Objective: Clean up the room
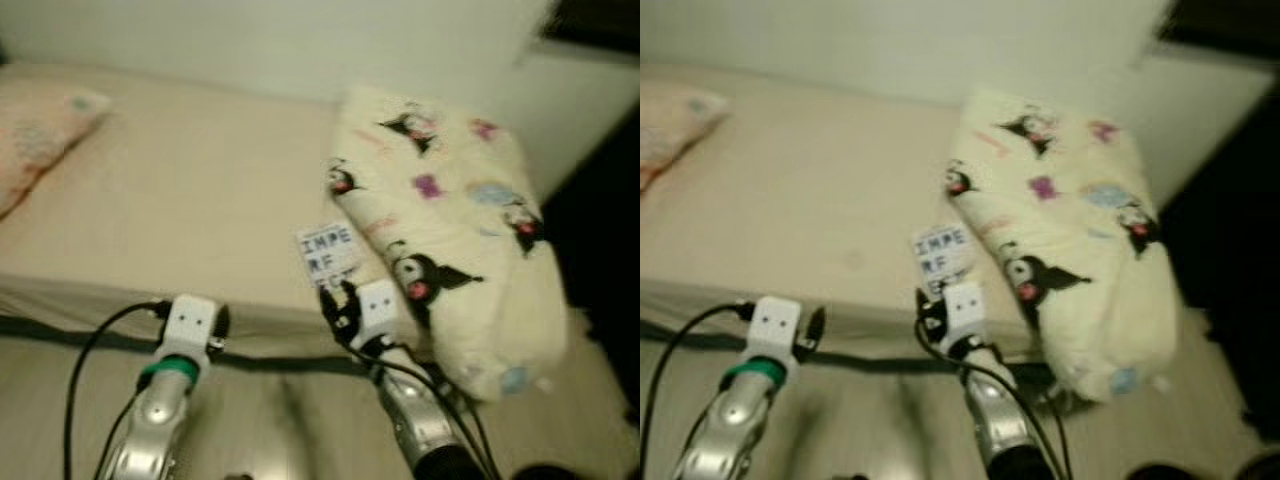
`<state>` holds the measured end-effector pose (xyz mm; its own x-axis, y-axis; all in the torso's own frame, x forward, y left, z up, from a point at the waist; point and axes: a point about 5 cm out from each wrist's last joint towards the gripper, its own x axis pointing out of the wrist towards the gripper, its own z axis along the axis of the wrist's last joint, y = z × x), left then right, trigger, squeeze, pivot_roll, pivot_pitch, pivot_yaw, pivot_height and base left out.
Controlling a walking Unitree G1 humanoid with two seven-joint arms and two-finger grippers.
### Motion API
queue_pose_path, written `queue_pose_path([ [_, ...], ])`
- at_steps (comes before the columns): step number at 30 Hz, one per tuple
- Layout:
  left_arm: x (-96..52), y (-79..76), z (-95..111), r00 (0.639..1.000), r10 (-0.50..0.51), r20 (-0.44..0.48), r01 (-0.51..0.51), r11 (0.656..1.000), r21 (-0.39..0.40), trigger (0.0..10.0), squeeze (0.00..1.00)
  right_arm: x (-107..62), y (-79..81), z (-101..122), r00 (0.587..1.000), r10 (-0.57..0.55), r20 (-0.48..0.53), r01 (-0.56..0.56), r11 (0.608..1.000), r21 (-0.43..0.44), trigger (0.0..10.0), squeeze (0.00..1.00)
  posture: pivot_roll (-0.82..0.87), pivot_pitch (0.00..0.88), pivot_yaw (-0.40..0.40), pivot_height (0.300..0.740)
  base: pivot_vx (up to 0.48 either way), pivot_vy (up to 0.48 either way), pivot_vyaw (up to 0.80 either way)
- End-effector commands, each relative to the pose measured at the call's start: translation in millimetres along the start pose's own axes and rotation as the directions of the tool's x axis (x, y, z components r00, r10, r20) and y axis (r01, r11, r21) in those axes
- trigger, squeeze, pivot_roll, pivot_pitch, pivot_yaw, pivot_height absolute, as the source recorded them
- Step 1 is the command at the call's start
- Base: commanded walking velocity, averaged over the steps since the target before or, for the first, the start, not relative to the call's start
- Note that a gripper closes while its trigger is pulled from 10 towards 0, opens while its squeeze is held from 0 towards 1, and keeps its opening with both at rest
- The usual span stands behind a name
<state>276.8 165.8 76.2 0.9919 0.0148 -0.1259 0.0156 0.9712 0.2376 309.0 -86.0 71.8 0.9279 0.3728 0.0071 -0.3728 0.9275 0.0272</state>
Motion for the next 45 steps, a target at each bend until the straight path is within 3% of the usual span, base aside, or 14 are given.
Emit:
queue_pose_path([
  [1,-3.2,-3.6,-7.1,1.000,-0.011,-0.030,0.011,1.000,0.000,10.0,0.00,-3.8,-0.9,-6.5,1.000,-0.002,-0.027,0.002,1.000,0.005,10.0,0.00,0.21,0.042,-0.021,0.736,0.000,-0.442,0.00],
  [19,-3.3,-4.9,-7.3,0.999,-0.015,-0.029,0.015,1.000,-0.004,10.0,0.00,-5.7,-0.9,-8.1,1.000,-0.002,-0.030,0.002,1.000,0.002,10.0,0.00,0.21,0.042,-0.020,0.736,0.000,-0.434,0.00],
  [25,-4.0,-3.6,-8.1,0.999,0.000,-0.032,-0.002,0.998,-0.067,10.0,0.00,-6.0,-1.7,-9.1,0.999,-0.003,-0.034,0.003,1.000,0.005,10.0,0.00,0.21,0.043,-0.021,0.736,0.000,0.320,0.00],
  [36,-4.1,-3.2,-9.0,0.999,-0.003,-0.035,0.001,0.998,-0.061,10.0,0.00,-7.5,-2.1,-10.3,0.999,-0.012,-0.038,0.012,1.000,0.008,10.0,0.00,0.21,0.047,-0.017,0.736,0.000,0.467,0.00],
  [45,-2.0,-3.0,-9.3,0.999,0.001,-0.046,-0.005,0.997,-0.072,10.0,0.00,-8.2,-2.5,-10.8,0.999,-0.015,-0.039,0.016,1.000,0.009,10.0,0.00,0.20,0.048,-0.013,0.736,0.000,0.000,0.00],
])
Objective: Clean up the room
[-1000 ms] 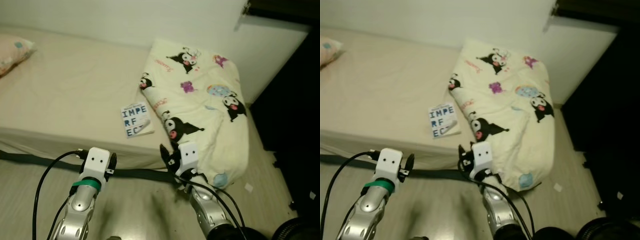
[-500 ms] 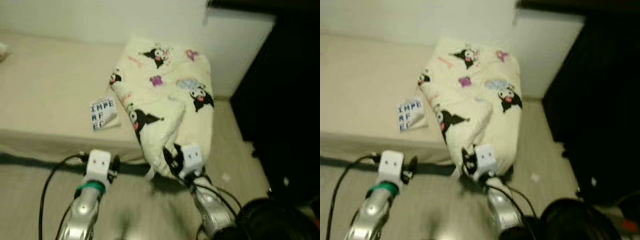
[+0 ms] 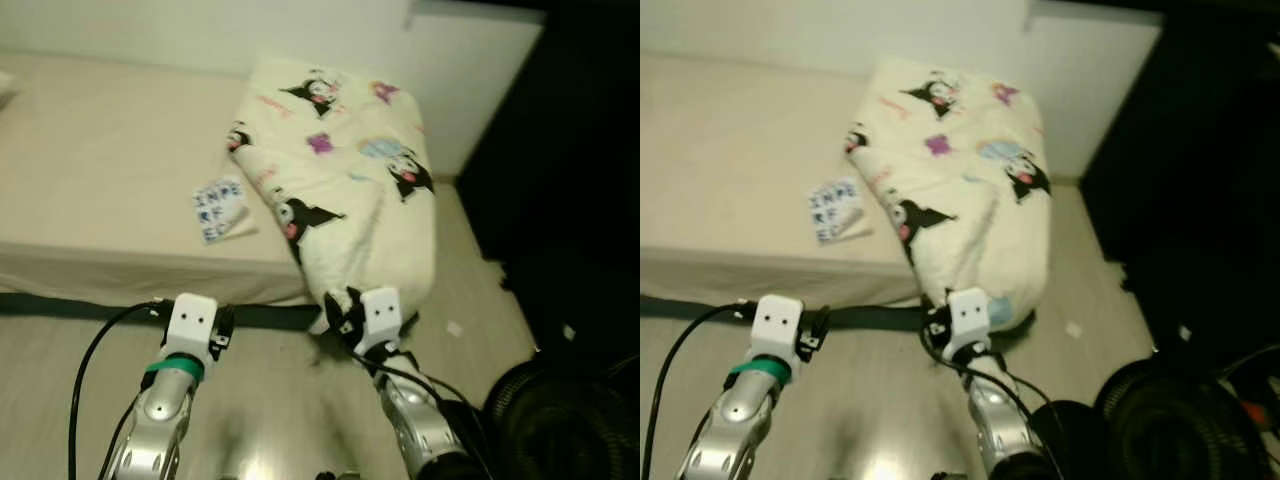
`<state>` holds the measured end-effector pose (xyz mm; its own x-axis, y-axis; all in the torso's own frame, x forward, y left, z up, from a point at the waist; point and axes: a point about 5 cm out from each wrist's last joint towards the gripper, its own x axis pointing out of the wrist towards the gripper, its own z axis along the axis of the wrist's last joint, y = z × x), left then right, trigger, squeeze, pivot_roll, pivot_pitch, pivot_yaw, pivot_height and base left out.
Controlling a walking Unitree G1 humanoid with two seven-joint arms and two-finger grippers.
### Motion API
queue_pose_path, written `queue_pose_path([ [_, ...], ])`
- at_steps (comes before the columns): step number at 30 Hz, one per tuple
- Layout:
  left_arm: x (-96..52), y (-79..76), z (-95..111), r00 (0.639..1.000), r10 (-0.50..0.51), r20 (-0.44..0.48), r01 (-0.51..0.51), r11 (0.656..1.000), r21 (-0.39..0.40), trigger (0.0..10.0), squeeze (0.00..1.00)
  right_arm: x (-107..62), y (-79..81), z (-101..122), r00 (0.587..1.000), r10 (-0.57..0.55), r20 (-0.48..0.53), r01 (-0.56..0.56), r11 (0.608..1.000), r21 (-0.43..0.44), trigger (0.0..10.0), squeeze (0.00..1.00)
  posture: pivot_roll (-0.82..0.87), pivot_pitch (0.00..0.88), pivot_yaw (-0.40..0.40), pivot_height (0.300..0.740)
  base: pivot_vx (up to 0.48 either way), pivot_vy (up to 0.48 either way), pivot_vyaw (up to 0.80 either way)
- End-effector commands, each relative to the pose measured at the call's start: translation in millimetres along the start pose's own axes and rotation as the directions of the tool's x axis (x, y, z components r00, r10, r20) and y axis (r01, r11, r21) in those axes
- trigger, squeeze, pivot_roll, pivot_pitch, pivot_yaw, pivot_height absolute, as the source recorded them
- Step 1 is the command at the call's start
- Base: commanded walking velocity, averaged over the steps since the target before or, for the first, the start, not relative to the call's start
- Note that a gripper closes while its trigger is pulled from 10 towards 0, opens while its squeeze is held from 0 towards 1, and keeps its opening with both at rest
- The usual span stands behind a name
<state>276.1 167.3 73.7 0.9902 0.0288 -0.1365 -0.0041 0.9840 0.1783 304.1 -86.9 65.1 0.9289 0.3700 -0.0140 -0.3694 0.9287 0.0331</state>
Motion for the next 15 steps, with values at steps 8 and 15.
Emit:
queue_pose_path([
  [8,0.0,-2.5,-4.9,1.000,-0.006,-0.016,0.006,1.000,0.006,10.0,0.00,-1.9,-3.3,-2.5,1.000,-0.011,-0.011,0.011,1.000,0.004,10.0,0.00,0.20,0.044,-0.016,0.736,0.130,0.000,0.00],
  [15,-0.2,-2.2,-5.5,1.000,-0.002,-0.016,0.002,1.000,0.011,10.0,0.00,-0.7,-2.2,-1.0,1.000,-0.010,-0.003,0.010,1.000,0.009,10.0,0.00,0.20,0.044,-0.016,0.736,0.458,0.000,0.00],
])
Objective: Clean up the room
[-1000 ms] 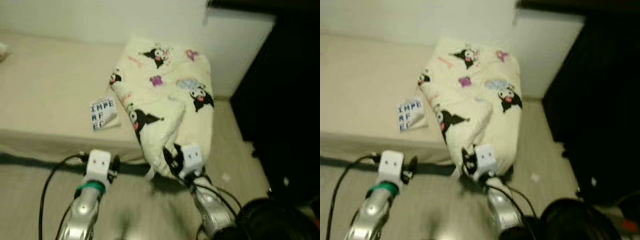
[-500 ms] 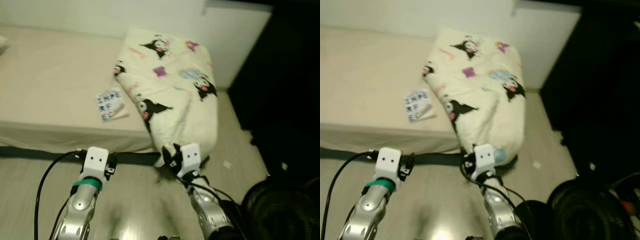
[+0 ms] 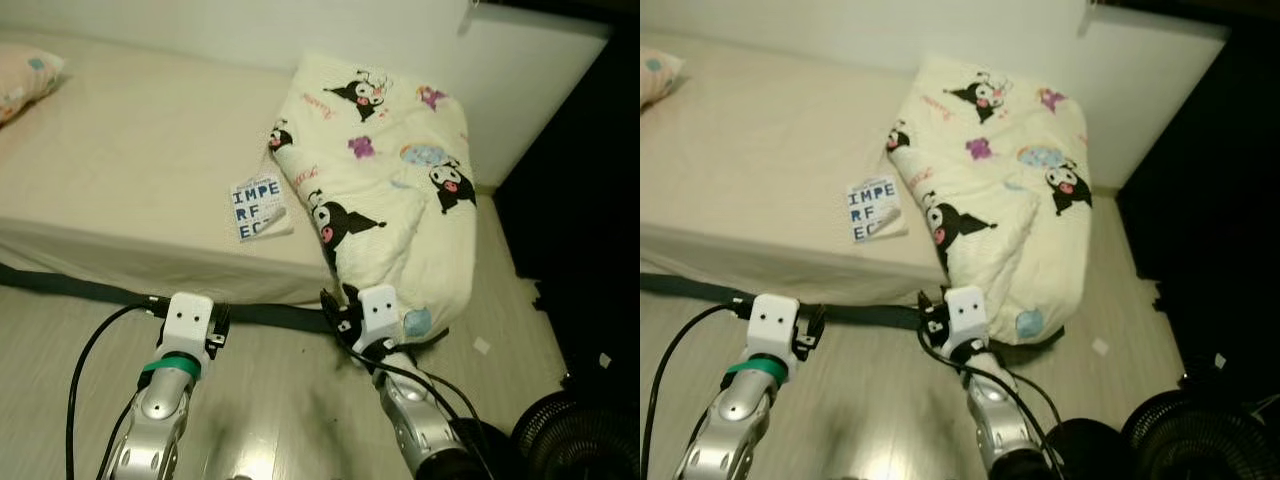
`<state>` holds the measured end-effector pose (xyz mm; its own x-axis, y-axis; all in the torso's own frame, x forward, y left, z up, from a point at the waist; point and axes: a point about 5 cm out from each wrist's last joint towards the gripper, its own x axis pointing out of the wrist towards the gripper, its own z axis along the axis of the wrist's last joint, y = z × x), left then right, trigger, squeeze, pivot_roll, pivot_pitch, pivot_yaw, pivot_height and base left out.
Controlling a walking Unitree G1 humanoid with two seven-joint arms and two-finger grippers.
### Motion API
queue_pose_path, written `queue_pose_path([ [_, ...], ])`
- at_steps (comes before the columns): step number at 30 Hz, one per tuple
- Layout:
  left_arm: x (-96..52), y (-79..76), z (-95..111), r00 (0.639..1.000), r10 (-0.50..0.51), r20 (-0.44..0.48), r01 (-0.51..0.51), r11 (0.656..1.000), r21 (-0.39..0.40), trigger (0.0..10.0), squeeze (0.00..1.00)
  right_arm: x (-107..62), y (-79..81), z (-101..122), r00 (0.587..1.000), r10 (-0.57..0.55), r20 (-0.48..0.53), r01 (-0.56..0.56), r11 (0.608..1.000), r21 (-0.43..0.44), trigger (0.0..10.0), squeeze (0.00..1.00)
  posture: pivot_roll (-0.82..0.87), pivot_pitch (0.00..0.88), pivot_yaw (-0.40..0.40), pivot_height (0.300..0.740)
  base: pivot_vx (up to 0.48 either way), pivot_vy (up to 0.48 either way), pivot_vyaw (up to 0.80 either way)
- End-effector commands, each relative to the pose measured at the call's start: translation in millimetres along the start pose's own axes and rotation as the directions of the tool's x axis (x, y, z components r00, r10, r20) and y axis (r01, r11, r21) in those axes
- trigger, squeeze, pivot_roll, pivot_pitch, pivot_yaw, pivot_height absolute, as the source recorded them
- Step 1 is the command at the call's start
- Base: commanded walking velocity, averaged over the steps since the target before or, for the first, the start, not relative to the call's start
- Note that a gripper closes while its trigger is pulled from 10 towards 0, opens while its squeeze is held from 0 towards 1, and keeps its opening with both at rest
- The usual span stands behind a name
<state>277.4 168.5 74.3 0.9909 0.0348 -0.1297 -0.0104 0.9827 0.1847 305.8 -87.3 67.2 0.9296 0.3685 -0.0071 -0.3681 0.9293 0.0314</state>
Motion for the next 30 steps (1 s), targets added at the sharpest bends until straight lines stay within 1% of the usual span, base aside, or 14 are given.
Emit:
queue_pose_path([
  [1,-1.6,-3.3,-6.1,1.000,-0.008,-0.021,0.008,1.000,0.005,10.0,0.00,-1.6,-1.1,-2.7,1.000,-0.009,-0.008,0.009,1.000,0.013,10.0,0.00,0.21,0.042,-0.019,0.736,0.458,0.000,0.00],
  [20,-0.6,-3.6,-7.1,1.000,-0.007,-0.023,0.007,1.000,0.005,10.0,0.00,0.6,-8.7,-1.7,0.998,-0.054,-0.018,0.055,0.998,0.020,10.0,0.00,0.21,0.044,-0.024,0.736,0.457,0.000,0.00],
  [26,-0.3,-3.6,-8.0,0.999,-0.021,-0.027,0.022,1.000,0.009,10.0,0.00,0.7,-11.2,-3.6,0.996,-0.077,-0.034,0.078,0.997,0.027,10.0,0.00,0.21,0.049,-0.022,0.736,0.436,0.000,-0.64],
  [28,0.4,-3.5,-9.5,0.999,-0.036,-0.040,0.036,0.999,0.008,10.0,0.00,0.5,-12.2,-4.2,0.995,-0.087,-0.040,0.088,0.996,0.027,10.0,0.00,0.21,0.049,-0.022,0.736,0.296,0.000,-0.80],
  [29,0.7,-3.8,-11.6,0.997,-0.057,-0.056,0.058,0.998,0.012,10.0,0.00,0.2,-13.7,-5.3,0.994,-0.099,-0.048,0.100,0.995,0.014,10.0,0.00,0.21,0.049,-0.022,0.736,0.000,0.000,-0.54],
  [30,0.7,-3.8,-11.6,0.997,-0.057,-0.056,0.058,0.998,0.012,10.0,0.00,0.2,-13.7,-5.3,0.994,-0.099,-0.048,0.100,0.995,0.014,10.0,0.00,0.21,0.049,-0.022,0.736,0.000,0.000,-0.54],
])
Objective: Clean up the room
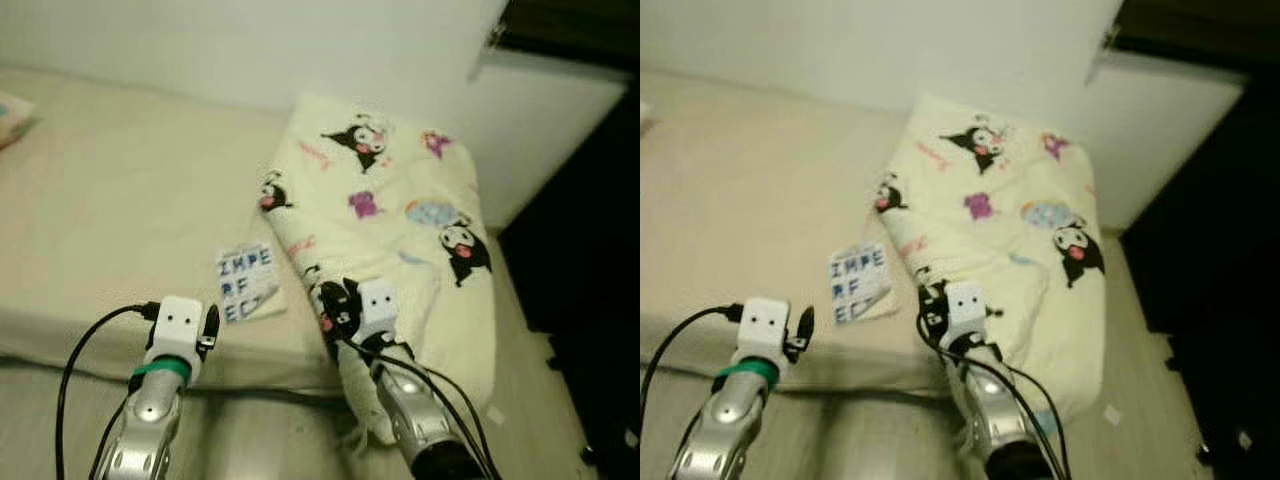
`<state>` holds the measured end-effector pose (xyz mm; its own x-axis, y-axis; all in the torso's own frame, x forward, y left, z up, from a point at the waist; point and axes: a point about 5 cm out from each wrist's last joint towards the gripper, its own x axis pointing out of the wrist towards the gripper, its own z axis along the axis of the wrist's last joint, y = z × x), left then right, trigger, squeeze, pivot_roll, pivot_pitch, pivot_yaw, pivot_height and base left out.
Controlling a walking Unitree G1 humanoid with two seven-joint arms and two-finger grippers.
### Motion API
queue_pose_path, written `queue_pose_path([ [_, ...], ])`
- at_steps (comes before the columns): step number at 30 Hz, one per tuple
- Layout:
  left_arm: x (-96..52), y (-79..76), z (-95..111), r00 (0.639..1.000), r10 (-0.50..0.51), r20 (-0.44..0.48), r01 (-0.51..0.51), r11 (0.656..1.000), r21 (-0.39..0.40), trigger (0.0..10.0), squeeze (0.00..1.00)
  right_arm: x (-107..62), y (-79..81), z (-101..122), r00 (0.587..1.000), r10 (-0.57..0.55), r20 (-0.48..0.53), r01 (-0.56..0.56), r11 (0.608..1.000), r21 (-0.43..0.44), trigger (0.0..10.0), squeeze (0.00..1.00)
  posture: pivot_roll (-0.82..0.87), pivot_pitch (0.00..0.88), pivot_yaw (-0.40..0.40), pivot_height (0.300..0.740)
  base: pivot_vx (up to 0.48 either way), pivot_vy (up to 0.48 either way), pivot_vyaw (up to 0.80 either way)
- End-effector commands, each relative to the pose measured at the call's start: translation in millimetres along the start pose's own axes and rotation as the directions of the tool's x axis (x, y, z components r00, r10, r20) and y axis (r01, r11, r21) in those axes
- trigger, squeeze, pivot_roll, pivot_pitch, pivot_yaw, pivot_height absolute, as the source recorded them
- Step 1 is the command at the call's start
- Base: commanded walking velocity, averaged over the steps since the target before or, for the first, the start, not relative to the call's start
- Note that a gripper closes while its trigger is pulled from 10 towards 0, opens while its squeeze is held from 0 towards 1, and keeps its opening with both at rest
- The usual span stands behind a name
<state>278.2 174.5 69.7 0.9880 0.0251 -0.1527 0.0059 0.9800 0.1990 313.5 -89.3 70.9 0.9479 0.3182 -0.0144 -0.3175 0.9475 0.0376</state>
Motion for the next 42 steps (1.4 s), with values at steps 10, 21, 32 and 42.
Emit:
queue_pose_path([
  [10,-5.9,-9.0,-10.0,0.975,-0.218,-0.046,0.222,0.968,0.115,10.0,0.00,-6.9,-22.2,-14.6,0.986,-0.140,-0.089,0.138,0.990,-0.037,10.0,0.00,0.21,0.056,-0.017,0.736,0.000,0.000,-0.11],
  [21,-17.8,-11.0,-29.4,0.968,-0.239,-0.077,0.252,0.919,0.302,10.0,0.00,-3.3,-10.0,-10.0,0.996,-0.072,-0.053,0.072,0.997,-0.003,10.0,0.00,0.21,0.051,-0.019,0.736,0.000,0.000,0.00],
  [32,-30.0,-0.3,-51.3,0.975,-0.185,-0.121,0.220,0.862,0.456,10.0,0.00,-1.9,2.9,-2.6,1.000,-0.003,0.008,0.003,0.999,0.038,10.0,0.00,0.22,0.052,-0.020,0.716,0.000,0.000,0.00],
  [42,-31.2,3.5,-57.1,0.938,-0.324,-0.123,0.306,0.610,0.731,10.0,0.00,-0.3,2.0,-1.6,1.000,-0.001,0.007,0.000,0.999,0.037,10.0,0.00,0.22,0.046,-0.024,0.676,0.000,0.000,0.00],
])
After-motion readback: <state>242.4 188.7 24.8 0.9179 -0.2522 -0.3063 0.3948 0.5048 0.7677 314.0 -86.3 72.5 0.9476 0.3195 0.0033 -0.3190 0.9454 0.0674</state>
